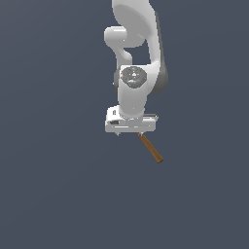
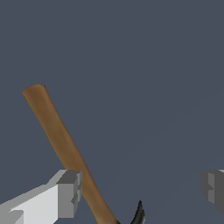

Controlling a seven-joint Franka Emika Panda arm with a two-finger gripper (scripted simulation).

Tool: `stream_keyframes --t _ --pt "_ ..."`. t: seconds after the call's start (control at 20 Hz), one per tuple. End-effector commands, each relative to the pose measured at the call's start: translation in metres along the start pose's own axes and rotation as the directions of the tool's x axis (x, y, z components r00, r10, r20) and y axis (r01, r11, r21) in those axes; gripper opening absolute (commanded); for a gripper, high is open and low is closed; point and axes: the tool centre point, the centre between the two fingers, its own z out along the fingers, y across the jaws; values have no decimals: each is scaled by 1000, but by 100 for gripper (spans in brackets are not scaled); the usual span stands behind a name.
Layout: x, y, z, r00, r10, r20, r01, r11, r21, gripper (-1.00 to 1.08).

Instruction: Pick up the object and move it to a goal position.

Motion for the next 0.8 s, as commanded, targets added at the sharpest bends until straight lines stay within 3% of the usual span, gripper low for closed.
stream_keyframes --t 0.0,0.75 --pt "0 0 0 1000 0 0 0 1000 0 100" --pt "-1 21 4 1000 0 12 0 1000 1 100"
